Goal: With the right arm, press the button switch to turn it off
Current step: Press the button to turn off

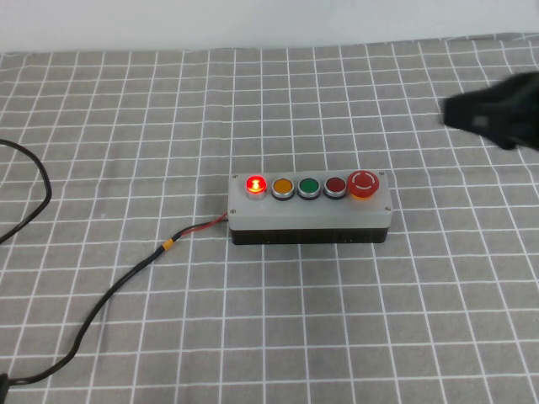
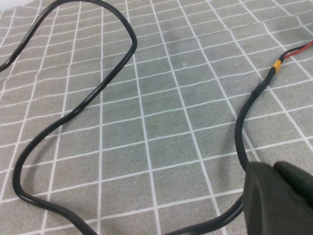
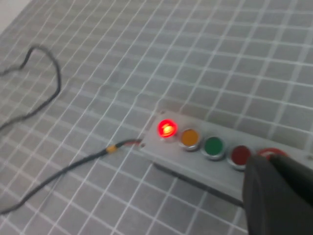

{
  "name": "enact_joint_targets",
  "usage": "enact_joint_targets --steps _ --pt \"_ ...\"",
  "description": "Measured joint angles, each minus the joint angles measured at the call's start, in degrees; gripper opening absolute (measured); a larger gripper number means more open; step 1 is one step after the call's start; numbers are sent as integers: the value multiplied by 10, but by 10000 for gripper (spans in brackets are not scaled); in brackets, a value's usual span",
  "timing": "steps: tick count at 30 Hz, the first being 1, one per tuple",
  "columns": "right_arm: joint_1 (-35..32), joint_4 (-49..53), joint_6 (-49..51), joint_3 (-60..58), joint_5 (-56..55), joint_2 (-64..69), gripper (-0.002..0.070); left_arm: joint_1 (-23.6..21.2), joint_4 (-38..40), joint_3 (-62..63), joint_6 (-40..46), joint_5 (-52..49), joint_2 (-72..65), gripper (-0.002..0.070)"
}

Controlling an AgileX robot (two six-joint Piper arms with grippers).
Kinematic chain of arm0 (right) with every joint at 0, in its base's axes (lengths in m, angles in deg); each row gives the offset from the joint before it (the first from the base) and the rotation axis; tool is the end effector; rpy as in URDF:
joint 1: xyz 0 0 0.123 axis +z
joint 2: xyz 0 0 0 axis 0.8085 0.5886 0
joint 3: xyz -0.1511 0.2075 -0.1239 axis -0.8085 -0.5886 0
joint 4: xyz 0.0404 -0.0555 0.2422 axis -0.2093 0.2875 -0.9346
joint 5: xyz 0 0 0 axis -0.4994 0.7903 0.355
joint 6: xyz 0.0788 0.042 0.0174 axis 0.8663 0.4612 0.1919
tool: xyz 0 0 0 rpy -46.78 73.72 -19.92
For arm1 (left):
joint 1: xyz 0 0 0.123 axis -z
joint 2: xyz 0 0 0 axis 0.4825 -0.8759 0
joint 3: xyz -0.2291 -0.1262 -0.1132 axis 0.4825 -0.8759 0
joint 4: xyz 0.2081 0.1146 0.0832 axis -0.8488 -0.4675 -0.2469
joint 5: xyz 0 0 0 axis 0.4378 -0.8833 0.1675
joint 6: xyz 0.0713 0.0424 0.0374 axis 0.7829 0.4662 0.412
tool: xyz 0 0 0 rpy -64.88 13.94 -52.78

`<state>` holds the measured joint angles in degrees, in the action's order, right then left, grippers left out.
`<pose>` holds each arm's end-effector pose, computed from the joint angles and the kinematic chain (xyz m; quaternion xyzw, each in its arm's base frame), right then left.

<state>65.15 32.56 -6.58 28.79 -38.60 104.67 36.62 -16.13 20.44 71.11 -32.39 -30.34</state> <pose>0.2500 0.0959 0.3539 -0.1545 0.8384 0.2989 0.4287 0.0520 -0.0034 0.1708 0.1320 0.7964 0.0420 0.5887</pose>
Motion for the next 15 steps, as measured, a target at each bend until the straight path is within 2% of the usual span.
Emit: enact_joint_targets --steps 3,11,15 --pt "54 63 55 51 -9 50 -16 0 0 0 0 0 0 -3" --pt "192 319 266 204 0 204 -16 0 0 0 0 0 0 -3" --pt "235 419 343 286 25 284 -16 0 0 0 0 0 0 -3"
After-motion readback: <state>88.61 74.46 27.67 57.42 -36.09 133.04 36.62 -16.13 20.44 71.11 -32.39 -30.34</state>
